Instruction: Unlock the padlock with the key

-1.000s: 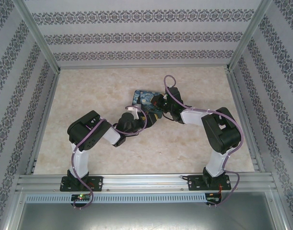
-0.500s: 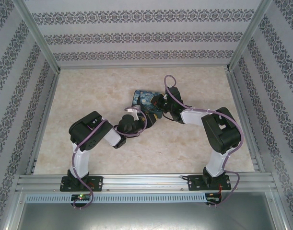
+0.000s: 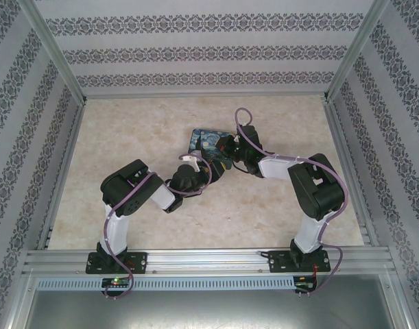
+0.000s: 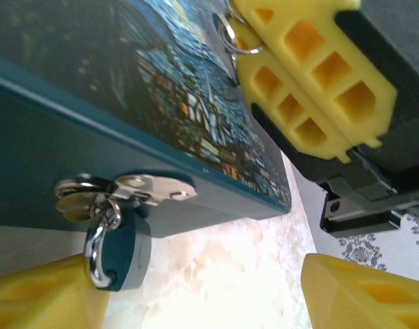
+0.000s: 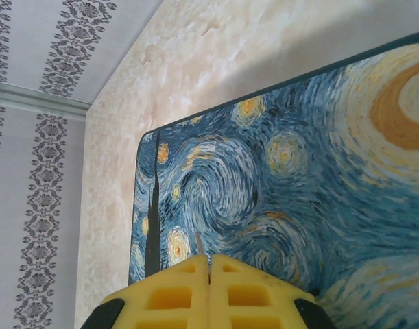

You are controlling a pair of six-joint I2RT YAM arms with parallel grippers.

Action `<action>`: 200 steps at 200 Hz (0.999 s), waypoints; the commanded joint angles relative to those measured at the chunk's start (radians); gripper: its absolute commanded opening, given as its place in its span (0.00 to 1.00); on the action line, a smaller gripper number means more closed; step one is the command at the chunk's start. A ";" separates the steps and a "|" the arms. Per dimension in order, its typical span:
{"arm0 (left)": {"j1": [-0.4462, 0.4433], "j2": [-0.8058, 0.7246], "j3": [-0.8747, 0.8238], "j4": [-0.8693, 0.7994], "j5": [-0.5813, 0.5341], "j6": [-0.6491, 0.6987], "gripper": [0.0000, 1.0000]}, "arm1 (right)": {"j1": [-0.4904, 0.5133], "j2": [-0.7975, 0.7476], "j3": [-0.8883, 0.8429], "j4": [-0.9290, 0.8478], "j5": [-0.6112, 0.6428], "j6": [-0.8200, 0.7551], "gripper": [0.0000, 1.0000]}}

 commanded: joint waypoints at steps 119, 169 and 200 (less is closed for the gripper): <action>0.021 0.077 0.002 -0.060 -0.055 -0.036 0.37 | -0.016 0.009 -0.028 -0.052 -0.007 0.003 0.00; 0.026 0.078 -0.001 -0.052 -0.057 -0.041 0.31 | -0.019 0.008 -0.034 -0.050 -0.007 0.003 0.00; 0.029 0.081 0.000 -0.048 -0.059 -0.042 0.26 | -0.019 0.006 -0.034 -0.050 -0.007 0.004 0.00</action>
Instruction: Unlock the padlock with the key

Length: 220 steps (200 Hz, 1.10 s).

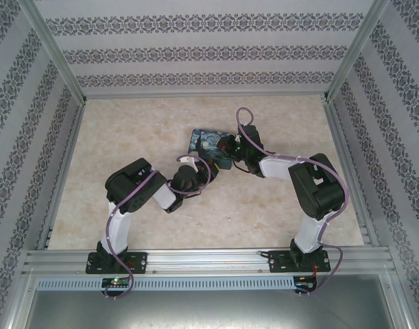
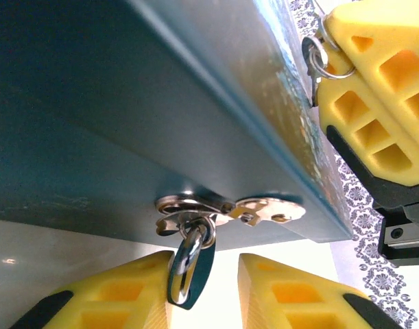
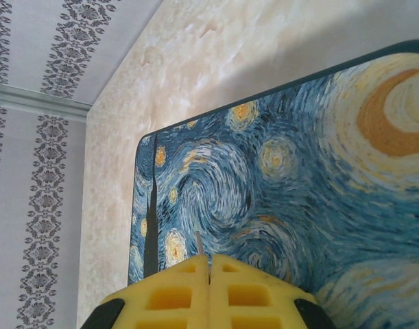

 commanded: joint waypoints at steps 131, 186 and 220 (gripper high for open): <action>0.033 -0.007 -0.010 -0.123 0.029 -0.041 0.00 | -0.055 -0.147 -0.008 -0.123 -0.078 -0.036 0.00; 0.058 -0.127 0.002 -0.325 0.093 -0.017 0.00 | -0.068 -0.330 -0.178 -0.085 -0.227 -0.024 0.00; 0.080 -0.172 0.006 -0.379 0.135 0.002 0.00 | -0.073 -0.461 -0.335 -0.046 -0.322 -0.012 0.00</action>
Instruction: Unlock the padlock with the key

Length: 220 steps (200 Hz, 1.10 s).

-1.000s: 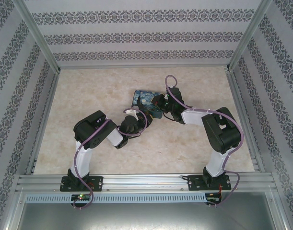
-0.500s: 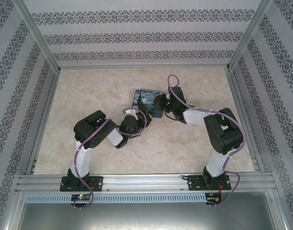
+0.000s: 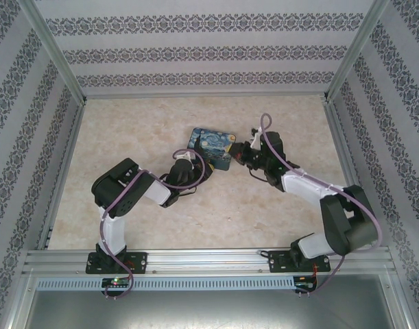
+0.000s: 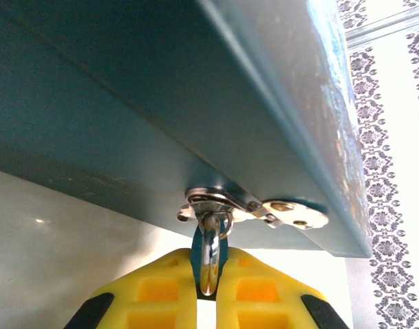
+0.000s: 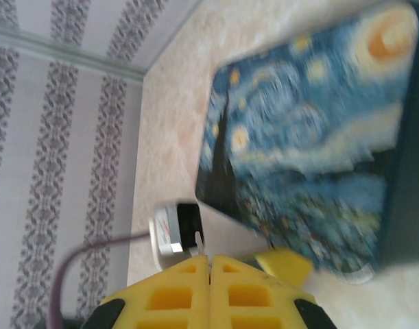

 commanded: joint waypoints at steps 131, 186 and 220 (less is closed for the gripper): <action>0.086 -0.175 0.014 -0.216 0.283 0.000 0.00 | 0.035 -0.006 -0.386 0.429 -0.072 0.161 0.00; 0.088 -0.221 0.007 -0.222 0.324 -0.025 0.00 | 0.065 0.067 -0.373 0.505 -0.017 0.214 0.00; 0.087 -0.214 0.002 -0.160 0.333 -0.086 0.00 | 0.079 0.094 -0.380 0.555 0.032 0.288 0.00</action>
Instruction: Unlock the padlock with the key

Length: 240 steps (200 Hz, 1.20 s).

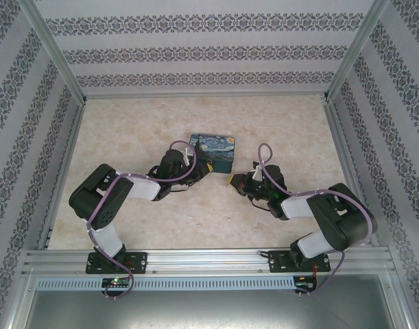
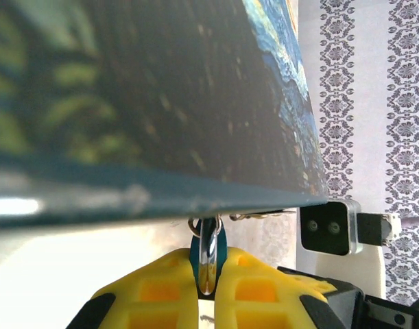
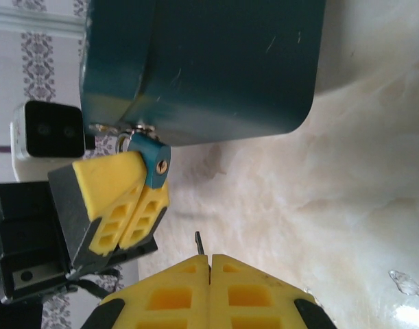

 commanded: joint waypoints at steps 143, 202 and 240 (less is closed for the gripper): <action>0.013 0.026 -0.021 0.239 0.052 -0.218 0.00 | 0.076 0.048 0.045 0.112 0.158 0.113 0.00; 0.013 0.016 0.001 0.182 0.086 -0.176 0.00 | 0.072 0.075 0.094 0.110 0.135 0.089 0.00; 0.013 0.014 0.013 0.166 0.099 -0.167 0.00 | 0.068 0.089 0.101 0.112 0.133 0.087 0.00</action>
